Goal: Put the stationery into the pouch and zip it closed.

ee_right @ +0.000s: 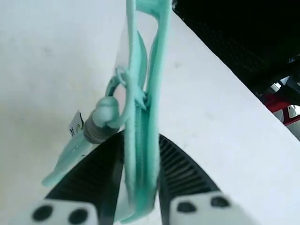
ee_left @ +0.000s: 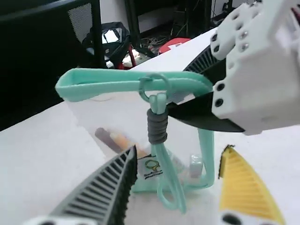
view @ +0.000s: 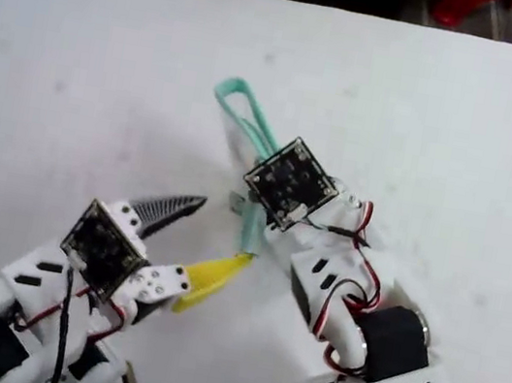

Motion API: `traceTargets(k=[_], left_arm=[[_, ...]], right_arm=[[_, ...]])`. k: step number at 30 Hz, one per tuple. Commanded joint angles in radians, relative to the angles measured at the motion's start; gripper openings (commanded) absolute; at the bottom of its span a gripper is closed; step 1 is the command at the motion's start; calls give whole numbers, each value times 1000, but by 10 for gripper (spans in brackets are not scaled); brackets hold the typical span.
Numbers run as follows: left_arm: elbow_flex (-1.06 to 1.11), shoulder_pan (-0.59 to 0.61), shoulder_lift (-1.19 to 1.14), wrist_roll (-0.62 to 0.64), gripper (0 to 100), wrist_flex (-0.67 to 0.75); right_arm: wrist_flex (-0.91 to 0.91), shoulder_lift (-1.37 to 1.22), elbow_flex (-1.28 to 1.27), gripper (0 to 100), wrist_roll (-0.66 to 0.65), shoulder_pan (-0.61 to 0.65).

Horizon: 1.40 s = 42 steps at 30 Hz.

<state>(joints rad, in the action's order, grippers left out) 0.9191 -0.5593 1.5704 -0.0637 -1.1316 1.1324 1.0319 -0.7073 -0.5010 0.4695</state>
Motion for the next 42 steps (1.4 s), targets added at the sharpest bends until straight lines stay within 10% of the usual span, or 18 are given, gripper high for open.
traceTargets(k=[1, 21, 42], left_arm=[[34, -1, -12, -5, 275, 124], [155, -70, -341, -38, 245, 453], [242, -191, -348, -137, 245, 405]], right_arm=[[7, -4, -18, 20, 29, 10], [38, 298, -153, 20, 37, 61], [18, 300, -153, 20, 91, 61]])
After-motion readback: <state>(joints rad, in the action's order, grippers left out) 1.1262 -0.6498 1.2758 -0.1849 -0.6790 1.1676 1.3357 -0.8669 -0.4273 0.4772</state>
